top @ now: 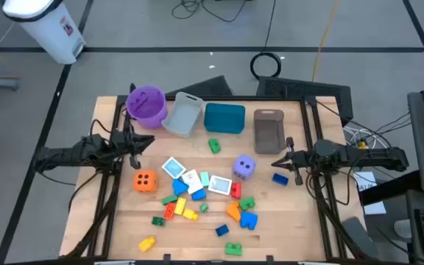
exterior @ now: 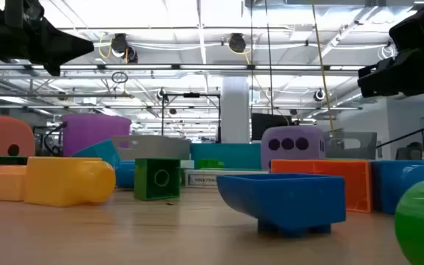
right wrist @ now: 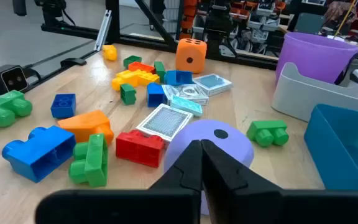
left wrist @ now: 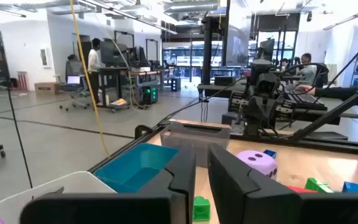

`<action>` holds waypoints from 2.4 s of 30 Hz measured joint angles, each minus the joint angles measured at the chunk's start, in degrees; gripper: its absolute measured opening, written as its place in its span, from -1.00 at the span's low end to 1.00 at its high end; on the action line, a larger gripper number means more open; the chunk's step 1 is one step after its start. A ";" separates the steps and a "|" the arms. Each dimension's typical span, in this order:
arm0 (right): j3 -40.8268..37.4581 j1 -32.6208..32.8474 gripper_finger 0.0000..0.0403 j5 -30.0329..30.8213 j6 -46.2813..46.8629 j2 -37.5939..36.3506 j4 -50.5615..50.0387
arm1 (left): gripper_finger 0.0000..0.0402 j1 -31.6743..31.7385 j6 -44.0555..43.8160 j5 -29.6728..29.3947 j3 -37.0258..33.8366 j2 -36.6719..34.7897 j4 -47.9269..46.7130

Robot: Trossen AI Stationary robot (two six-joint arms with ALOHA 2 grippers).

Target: Pick & Place Toys

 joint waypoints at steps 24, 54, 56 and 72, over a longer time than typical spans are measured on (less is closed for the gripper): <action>0.00 0.00 -1.00 0.01 0.02 0.01 -0.01 | -0.74 0.00 -0.01 0.00 0.00 0.01 -0.01; -0.13 0.00 -1.00 -0.03 0.76 0.01 1.60 | -0.74 0.00 -0.02 0.00 0.00 0.00 -0.02; -0.19 0.00 -1.00 -0.06 3.79 0.01 2.65 | -0.74 0.00 -0.01 0.00 0.01 0.02 -0.01; -5.52 0.02 -1.00 1.36 26.77 8.02 48.86 | -0.74 0.00 0.00 -0.02 0.00 0.02 -0.02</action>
